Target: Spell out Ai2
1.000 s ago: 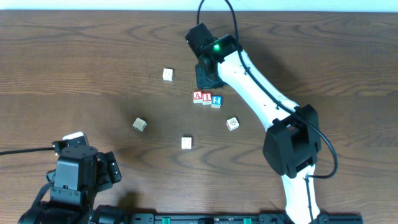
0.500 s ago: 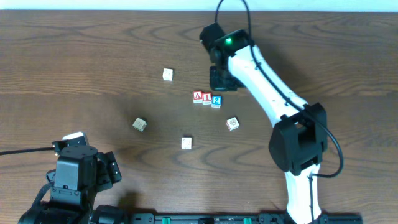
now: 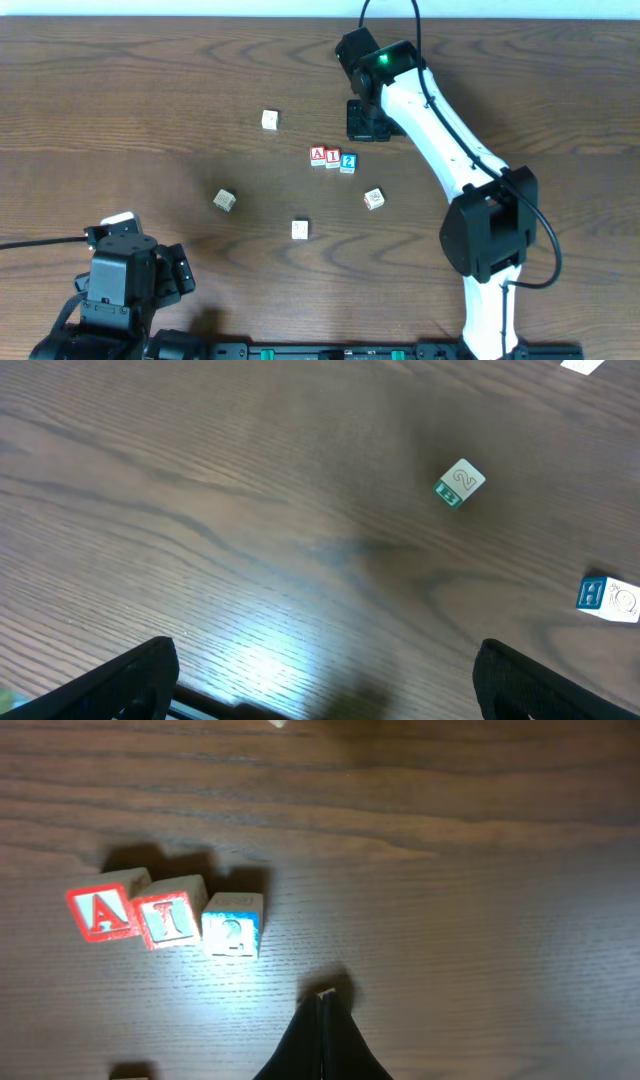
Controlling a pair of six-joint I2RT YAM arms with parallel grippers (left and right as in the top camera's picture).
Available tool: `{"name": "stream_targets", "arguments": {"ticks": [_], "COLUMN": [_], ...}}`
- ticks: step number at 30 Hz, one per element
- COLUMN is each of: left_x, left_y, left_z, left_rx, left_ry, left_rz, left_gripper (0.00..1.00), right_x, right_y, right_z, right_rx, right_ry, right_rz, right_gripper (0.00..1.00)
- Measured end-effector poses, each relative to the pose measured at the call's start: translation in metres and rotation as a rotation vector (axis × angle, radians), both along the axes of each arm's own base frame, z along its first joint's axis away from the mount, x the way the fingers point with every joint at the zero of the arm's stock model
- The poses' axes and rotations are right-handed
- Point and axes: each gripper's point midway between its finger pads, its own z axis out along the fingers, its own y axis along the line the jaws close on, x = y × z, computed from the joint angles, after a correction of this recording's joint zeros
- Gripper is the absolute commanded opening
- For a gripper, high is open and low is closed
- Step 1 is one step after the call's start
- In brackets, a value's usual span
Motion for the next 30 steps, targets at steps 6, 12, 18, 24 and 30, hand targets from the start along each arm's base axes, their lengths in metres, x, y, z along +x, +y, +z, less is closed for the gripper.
{"name": "stream_targets", "arguments": {"ticks": [6, 12, 18, 24, 30], "left_x": [0.0, 0.0, 0.0, 0.0, 0.0], "left_y": [0.0, 0.0, 0.0, 0.0, 0.0], "left_z": [0.0, 0.0, 0.0, 0.0, 0.0], "left_rx": [0.0, 0.0, 0.0, 0.0, 0.0], "left_ry": [0.0, 0.0, 0.001, 0.001, 0.0], "left_rz": [0.0, 0.0, 0.0, 0.0, 0.0], "left_gripper": [0.95, 0.95, 0.95, 0.95, 0.95], "right_x": [-0.016, -0.042, -0.049, -0.042, -0.037], "right_y": [-0.002, -0.012, 0.001, 0.009, 0.013], "right_z": [0.012, 0.011, -0.025, -0.038, -0.06], "right_rx": [0.044, 0.068, 0.159, 0.204, 0.215], "right_ry": [-0.082, -0.117, -0.114, -0.157, -0.151], "right_rz": [0.053, 0.087, 0.113, 0.119, 0.106], "right_gripper": [0.01, 0.01, 0.01, 0.01, 0.01]}}
